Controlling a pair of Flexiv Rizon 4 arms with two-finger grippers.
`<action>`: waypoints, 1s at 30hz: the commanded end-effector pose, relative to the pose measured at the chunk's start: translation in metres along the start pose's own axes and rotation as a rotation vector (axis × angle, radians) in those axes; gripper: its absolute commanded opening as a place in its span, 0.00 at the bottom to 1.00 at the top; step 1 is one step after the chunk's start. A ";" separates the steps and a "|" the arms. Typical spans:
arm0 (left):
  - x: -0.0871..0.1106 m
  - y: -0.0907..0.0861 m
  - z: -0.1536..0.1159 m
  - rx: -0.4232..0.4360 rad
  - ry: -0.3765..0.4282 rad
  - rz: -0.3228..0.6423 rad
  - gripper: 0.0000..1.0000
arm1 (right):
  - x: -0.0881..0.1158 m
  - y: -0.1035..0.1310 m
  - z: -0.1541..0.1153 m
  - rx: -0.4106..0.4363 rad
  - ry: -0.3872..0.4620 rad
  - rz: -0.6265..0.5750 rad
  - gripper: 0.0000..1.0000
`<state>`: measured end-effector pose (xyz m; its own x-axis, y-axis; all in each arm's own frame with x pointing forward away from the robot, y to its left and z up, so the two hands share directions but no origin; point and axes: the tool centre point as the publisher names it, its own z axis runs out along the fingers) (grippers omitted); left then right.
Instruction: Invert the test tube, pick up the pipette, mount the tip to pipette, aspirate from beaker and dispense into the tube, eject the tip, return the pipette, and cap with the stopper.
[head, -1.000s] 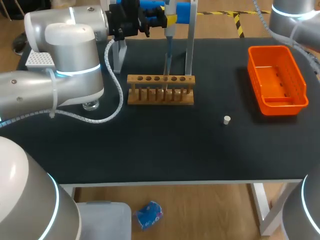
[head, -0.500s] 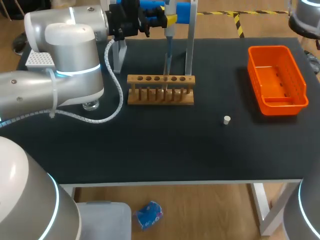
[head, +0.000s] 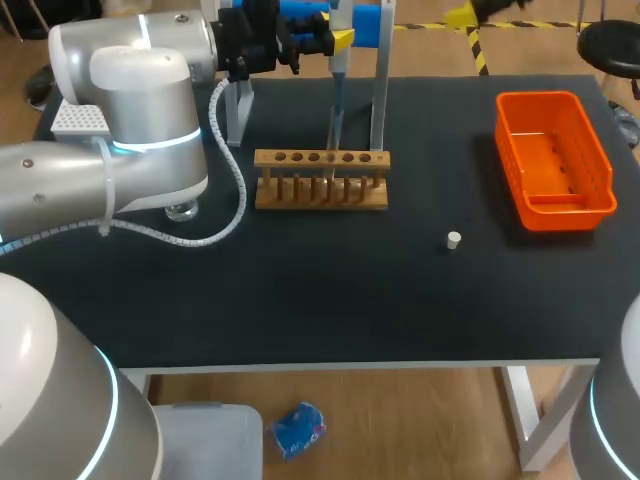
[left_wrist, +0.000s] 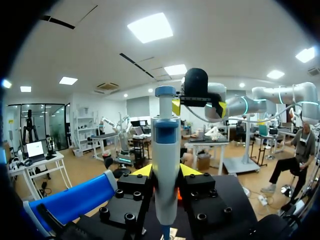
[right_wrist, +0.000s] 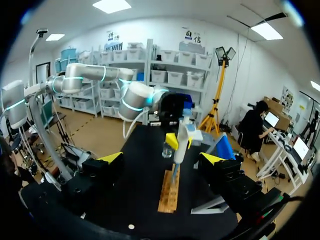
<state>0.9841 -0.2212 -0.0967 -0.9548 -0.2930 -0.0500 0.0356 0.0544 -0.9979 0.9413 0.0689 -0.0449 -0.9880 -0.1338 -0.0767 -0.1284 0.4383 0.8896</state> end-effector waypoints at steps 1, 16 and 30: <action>0.001 0.000 0.001 0.001 -0.005 0.000 0.00 | 0.007 -0.024 0.008 0.034 0.006 -0.001 1.00; 0.001 0.000 0.001 0.001 -0.005 0.000 0.00 | 0.010 -0.044 0.018 0.082 0.029 0.011 1.00; 0.001 0.000 0.001 0.001 -0.005 0.000 0.00 | 0.006 -0.078 0.052 0.177 -0.027 0.037 1.00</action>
<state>0.9842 -0.2211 -0.0967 -0.9547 -0.2932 -0.0499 0.0354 0.0545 -0.9979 0.9436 0.0732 -0.1271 -0.9929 -0.1068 -0.0516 -0.1054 0.5945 0.7972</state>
